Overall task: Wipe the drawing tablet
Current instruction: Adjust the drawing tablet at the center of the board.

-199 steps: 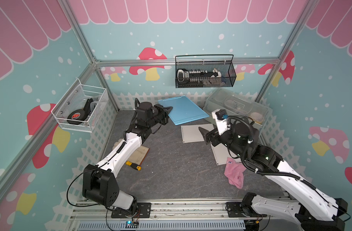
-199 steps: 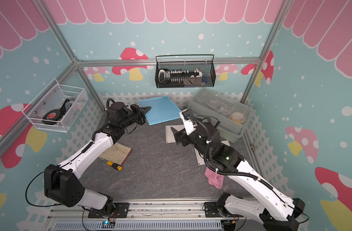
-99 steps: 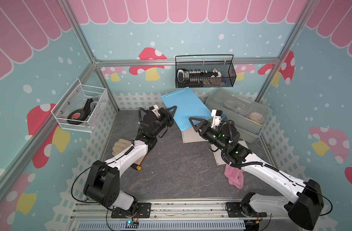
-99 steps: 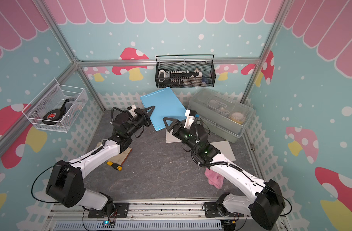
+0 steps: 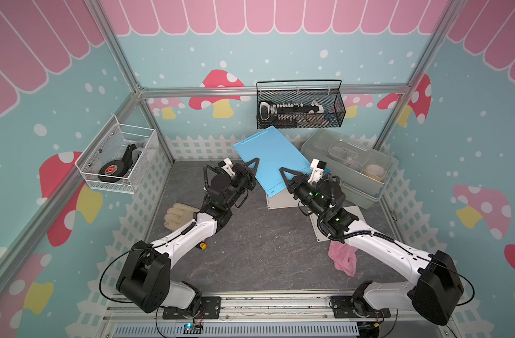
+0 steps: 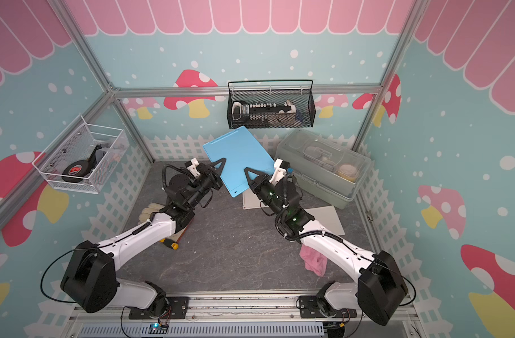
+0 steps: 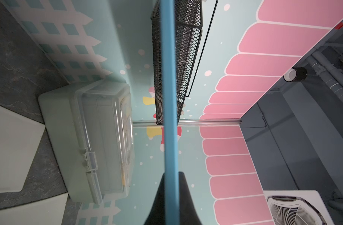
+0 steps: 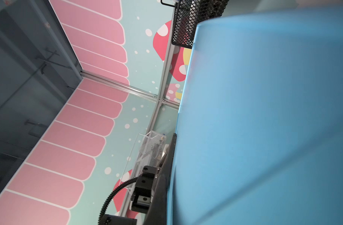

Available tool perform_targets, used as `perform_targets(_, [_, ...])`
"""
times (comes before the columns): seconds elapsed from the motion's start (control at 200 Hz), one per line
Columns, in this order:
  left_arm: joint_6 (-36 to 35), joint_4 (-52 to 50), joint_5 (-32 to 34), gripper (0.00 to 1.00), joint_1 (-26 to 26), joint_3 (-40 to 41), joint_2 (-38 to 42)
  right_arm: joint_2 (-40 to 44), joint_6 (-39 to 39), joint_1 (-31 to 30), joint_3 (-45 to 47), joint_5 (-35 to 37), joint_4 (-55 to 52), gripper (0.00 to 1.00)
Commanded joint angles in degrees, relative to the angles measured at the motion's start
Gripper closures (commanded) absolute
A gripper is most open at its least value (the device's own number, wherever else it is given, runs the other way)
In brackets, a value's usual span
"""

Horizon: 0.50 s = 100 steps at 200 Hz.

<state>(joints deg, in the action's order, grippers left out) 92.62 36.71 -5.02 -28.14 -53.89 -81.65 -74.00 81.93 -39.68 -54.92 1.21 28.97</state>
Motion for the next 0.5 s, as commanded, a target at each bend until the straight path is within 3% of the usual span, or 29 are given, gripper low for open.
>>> perform_targets(0.0, [0.47,-1.42,-3.57,0.71,-2.44,0.45,3.28,3.37,-3.06,1.34,-1.52,0.43,-3.41,1.0])
perform_targets(0.035, [-0.57,-5.52,-3.81,0.49,-2.36,0.41,4.62,4.35,-4.51,2.2,-1.9,-0.6,-5.74,1.0])
perform_targets(0.075, [-2.16,-13.26,-3.92,0.32,-2.33,-0.23,6.45,5.25,-6.07,3.62,-2.14,-2.73,-7.93,1.0])
perform_targets(0.16, [-6.26,-27.06,-3.88,0.17,-1.68,-1.12,9.9,7.53,-8.2,7.0,-1.51,-7.33,-12.28,1.0])
perform_targets(0.2, [-7.84,-32.8,-3.63,0.02,-1.21,-1.11,11.68,8.34,-8.73,8.87,-0.85,-10.74,-13.52,1.0])
perform_targets(0.305, [-13.92,-50.82,-2.04,0.01,0.87,-2.62,16.98,9.09,-13.05,13.87,0.15,-24.13,-16.83,1.0])
perform_targets(0.41, [-25.92,-74.08,1.2,0.03,4.0,-10.4,18.8,7.98,-21.98,15.77,0.17,-40.39,-24.41,1.0])
perform_targets(0.495, [-33.89,-80.42,-1.65,0.04,8.16,-12.43,18.66,6.59,-27.94,15.69,2.49,-50.04,-31.92,1.0])
